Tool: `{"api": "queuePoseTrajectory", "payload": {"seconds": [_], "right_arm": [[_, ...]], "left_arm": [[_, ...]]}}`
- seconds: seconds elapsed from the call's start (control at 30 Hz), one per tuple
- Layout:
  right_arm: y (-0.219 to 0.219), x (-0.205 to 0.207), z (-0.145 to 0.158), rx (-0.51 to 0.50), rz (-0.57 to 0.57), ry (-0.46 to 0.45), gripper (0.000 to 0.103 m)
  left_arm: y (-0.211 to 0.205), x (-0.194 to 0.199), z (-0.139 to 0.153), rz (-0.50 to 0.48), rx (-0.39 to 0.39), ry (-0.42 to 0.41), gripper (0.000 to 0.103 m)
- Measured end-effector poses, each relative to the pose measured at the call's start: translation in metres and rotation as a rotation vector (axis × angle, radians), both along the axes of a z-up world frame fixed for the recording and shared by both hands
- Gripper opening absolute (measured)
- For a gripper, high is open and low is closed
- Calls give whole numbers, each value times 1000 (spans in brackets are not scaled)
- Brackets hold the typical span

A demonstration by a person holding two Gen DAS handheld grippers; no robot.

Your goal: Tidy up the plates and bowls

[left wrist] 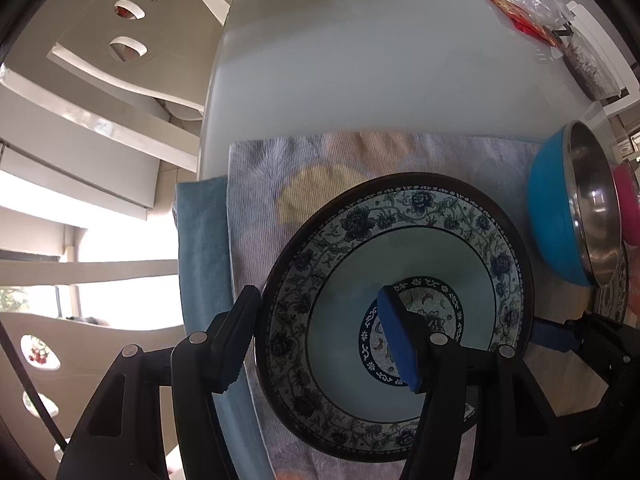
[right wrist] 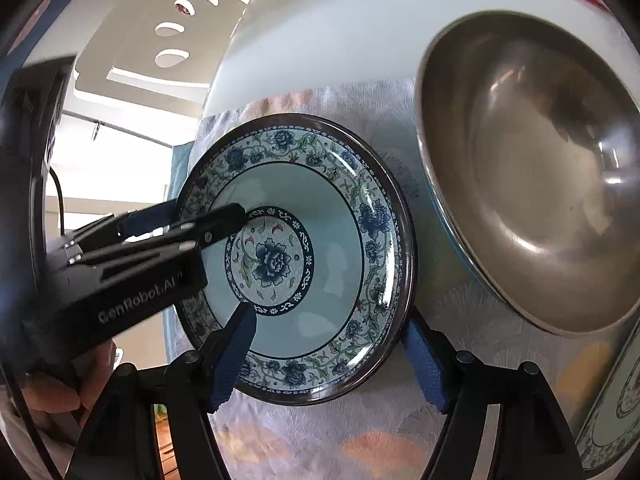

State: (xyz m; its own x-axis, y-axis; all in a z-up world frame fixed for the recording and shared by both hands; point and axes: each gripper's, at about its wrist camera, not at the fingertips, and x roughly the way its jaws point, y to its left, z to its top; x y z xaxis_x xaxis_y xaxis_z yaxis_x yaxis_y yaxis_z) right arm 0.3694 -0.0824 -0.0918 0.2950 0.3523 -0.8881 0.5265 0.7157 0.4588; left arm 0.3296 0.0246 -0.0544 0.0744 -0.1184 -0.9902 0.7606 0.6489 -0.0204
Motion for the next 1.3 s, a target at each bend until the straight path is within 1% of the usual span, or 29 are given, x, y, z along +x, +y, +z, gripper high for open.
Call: {"api": "queuePoseTrajectory", "payload": {"seconds": [0.3, 0.43, 0.6, 0.97, 1.1, 1.13, 1.2, 1.23, 1.3], "right_arm": [[5, -8, -1, 15, 8, 33, 72], [5, -12, -3, 28, -2, 40, 72], [3, -22, 1, 16, -24, 40, 71], [1, -47, 9, 9, -60, 55, 67], [2, -61, 16, 1, -62, 50, 67], [2, -64, 18, 0, -62, 47, 67], [2, -70, 22, -2, -62, 44, 67], [3, -72, 23, -4, -63, 42, 67], [2, -78, 27, -6, -65, 38, 67]], "left_arm": [[22, -24, 1, 38, 0, 39, 57], [28, -31, 2, 36, -1, 49, 57], [32, -45, 8, 42, 3, 58, 57], [35, -49, 22, 38, 2, 55, 57], [23, -51, 20, 34, 6, 55, 57], [23, -45, 20, 33, 6, 53, 57], [23, -46, 21, 32, 5, 51, 57], [16, -38, 18, 29, 4, 50, 57], [20, -38, 15, 27, 2, 46, 57]]}}
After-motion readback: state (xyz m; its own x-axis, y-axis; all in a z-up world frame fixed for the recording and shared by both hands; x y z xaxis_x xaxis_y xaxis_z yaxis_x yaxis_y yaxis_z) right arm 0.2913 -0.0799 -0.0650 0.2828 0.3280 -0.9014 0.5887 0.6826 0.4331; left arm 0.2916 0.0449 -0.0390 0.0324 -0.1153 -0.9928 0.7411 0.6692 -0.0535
